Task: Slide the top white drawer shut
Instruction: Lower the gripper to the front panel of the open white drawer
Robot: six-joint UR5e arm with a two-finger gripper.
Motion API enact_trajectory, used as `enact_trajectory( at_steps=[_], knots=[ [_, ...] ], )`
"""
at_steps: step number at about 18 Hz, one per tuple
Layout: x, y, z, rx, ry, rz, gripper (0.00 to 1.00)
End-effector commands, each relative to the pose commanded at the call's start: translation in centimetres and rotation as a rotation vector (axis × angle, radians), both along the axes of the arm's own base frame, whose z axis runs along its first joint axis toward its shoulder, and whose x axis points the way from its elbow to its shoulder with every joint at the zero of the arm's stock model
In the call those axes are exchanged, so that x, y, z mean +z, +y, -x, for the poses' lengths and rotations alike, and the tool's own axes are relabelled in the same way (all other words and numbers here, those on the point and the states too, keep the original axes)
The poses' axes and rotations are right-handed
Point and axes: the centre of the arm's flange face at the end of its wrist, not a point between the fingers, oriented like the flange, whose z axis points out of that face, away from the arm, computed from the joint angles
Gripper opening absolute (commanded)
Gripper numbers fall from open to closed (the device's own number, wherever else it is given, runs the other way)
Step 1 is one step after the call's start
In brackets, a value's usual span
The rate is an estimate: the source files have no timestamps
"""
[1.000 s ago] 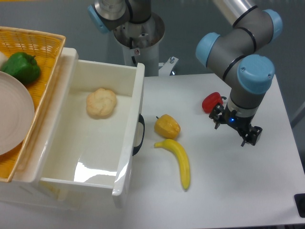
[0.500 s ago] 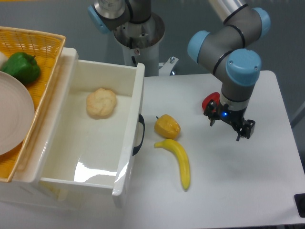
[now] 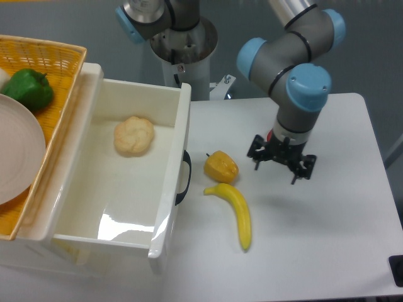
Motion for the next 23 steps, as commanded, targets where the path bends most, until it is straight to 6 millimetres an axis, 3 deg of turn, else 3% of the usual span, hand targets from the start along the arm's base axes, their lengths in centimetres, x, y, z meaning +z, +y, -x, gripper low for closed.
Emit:
enact_trajectory(
  at_steps=[3, 4, 11, 16, 23],
  knots=[
    [-0.2, 1.1, -1.2, -0.013, -0.02, 0.003, 0.03],
    [-0.1, 1.3, -1.4, -0.012, -0.033, -0.016, 0.0],
    [2.4, 3.6, -2.0, 0.107, -0.232, -0.162, 0.0],
    [2.5, 4.0, -3.2, 0.132, -0.398, -0.22, 0.0],
    [2.0, 4.0, -3.9, 0.137, -0.446, -0.192, 0.0]
  ],
)
